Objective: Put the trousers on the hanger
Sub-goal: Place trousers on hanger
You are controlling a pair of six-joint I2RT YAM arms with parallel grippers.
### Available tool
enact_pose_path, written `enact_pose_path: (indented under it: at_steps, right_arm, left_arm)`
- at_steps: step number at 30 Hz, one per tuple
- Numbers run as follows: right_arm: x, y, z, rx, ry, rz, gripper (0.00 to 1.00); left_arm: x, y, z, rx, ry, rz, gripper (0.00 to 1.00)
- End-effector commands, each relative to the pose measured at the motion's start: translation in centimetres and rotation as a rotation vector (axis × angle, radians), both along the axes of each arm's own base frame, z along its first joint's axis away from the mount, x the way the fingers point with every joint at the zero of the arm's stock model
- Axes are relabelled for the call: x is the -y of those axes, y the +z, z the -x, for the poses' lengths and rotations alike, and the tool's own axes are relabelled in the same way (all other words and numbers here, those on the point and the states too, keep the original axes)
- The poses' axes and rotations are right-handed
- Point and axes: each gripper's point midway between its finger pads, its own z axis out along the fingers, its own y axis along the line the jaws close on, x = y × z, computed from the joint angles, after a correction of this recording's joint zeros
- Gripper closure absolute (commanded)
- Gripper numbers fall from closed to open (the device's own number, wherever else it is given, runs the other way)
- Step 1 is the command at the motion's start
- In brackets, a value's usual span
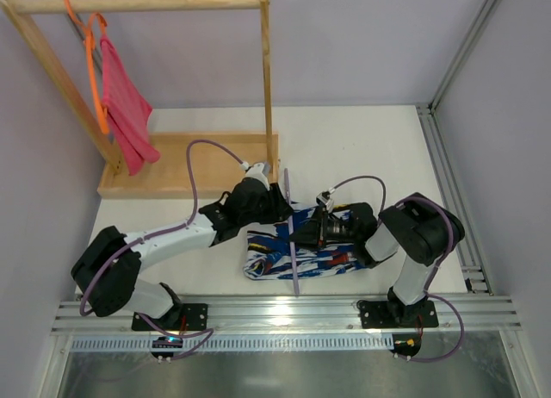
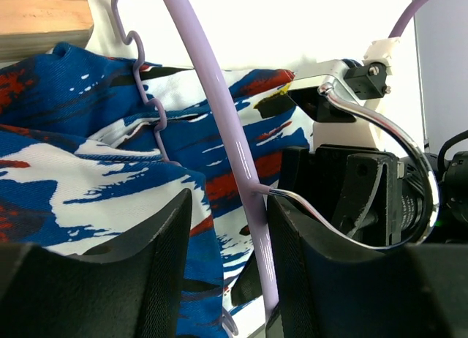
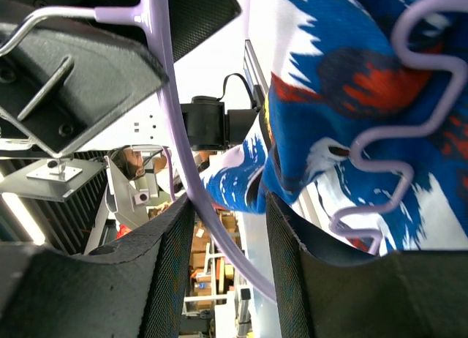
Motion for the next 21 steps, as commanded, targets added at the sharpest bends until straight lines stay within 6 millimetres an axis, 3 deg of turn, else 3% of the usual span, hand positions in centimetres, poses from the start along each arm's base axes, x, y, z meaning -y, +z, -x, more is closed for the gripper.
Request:
enact_pose_path:
  at_steps: [1, 11, 15, 21]
  right_arm:
    - [0.9, 3.7, -0.3, 0.244, -0.024, -0.114, 0.54]
    - [2.4, 3.3, -1.2, 0.216, -0.109, -0.096, 0.62]
    - [2.2, 2.6, -2.3, 0.182, -0.145, -0.085, 0.60]
    - [1.9, 1.9, -3.6, 0.166, -0.172, -0.074, 0.55]
  left_arm:
    - [-1.0, 0.7, -0.9, 0.036, 0.041, -0.035, 0.55]
    - [-1.2, 1.3, -0.6, 0.043, 0.028, -0.036, 0.53]
    - [-0.9, 1.8, -0.3, 0.051, 0.007, -0.020, 0.48]
    - [-0.5, 2.3, -0.1, 0.043, -0.014, -0.006, 0.47]
